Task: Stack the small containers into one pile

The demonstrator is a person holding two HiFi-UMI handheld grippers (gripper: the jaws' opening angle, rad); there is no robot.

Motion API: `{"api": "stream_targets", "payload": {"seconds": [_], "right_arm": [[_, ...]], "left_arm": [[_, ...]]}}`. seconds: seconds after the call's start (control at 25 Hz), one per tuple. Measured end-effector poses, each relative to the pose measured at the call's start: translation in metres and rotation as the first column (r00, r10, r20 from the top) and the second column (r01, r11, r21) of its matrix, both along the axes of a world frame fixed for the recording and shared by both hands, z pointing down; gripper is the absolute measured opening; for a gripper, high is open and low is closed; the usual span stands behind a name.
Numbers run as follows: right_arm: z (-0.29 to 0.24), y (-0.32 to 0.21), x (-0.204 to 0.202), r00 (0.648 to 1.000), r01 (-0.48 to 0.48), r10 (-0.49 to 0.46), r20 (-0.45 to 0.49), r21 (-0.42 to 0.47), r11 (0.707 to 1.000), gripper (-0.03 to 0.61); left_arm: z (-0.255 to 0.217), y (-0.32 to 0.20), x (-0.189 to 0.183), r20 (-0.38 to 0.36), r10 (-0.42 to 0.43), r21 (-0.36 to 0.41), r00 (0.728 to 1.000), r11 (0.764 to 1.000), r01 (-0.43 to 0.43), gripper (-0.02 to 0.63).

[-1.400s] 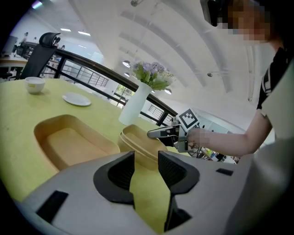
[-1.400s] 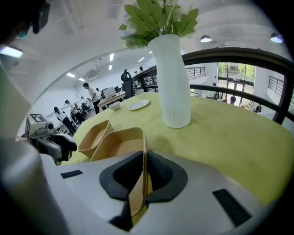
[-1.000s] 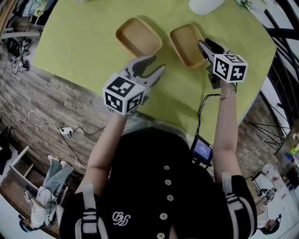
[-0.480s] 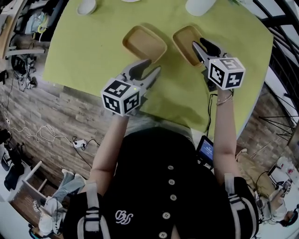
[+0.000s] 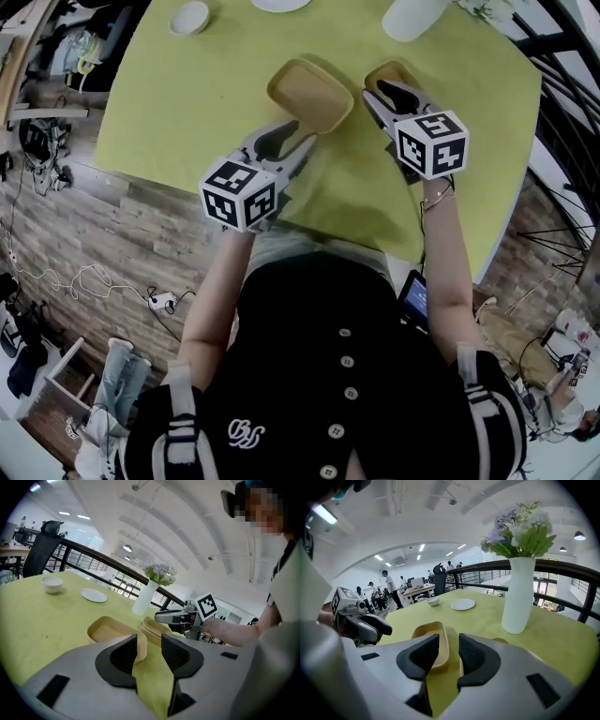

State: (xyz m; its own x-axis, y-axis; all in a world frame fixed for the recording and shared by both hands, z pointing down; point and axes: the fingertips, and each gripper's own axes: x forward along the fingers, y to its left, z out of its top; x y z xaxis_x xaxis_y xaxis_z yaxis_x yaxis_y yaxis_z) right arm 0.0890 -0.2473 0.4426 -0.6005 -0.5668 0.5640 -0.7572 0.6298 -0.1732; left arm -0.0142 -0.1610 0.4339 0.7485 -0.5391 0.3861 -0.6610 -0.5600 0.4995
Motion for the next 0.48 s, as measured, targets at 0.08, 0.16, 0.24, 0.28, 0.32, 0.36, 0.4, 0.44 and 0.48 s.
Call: {"api": "stream_targets", "payload": {"seconds": [0.08,0.16,0.24,0.28,0.32,0.36,0.4,0.44,0.48], "right_arm": [[0.004,-0.002,-0.010,1.000,0.021,-0.021,-0.013,-0.012,1.000,0.138],[0.007,-0.005,-0.021,0.998,0.043,-0.044,-0.036,-0.019,0.999,0.142],[0.009,-0.009,-0.030,0.996,0.058,-0.060,-0.061,-0.020,0.998,0.144],[0.010,-0.011,-0.033,0.995,0.064,-0.065,-0.072,-0.019,0.998,0.146],[0.011,-0.013,-0.036,0.994,0.068,-0.069,-0.082,-0.018,0.998,0.146],[0.013,-0.015,-0.039,0.993,0.072,-0.074,-0.092,-0.019,0.997,0.146],[0.015,-0.017,-0.042,0.992,0.077,-0.079,-0.100,-0.021,0.997,0.147],[0.017,-0.019,-0.045,0.990,0.083,-0.085,-0.108,-0.025,0.996,0.147],[0.020,-0.020,-0.049,0.989,0.089,-0.092,-0.116,-0.032,0.996,0.147]], "left_arm": [[0.000,-0.003,-0.008,-0.008,-0.010,0.005,1.000,1.000,0.010,0.157],[0.001,-0.006,-0.018,-0.017,-0.022,0.005,1.000,1.000,0.022,0.156],[0.002,-0.007,-0.026,-0.021,-0.027,0.000,0.999,1.000,0.027,0.156],[0.002,-0.007,-0.030,-0.021,-0.029,-0.002,0.999,1.000,0.029,0.156],[0.002,-0.008,-0.032,-0.022,-0.031,-0.003,0.999,1.000,0.031,0.156],[0.003,-0.009,-0.035,-0.024,-0.035,-0.004,0.999,0.999,0.035,0.156],[0.004,-0.011,-0.038,-0.027,-0.039,-0.007,0.999,0.999,0.039,0.156],[0.005,-0.012,-0.041,-0.030,-0.042,-0.011,0.999,0.999,0.042,0.156],[0.006,-0.013,-0.043,-0.032,-0.043,-0.014,0.999,0.999,0.043,0.156]]}}
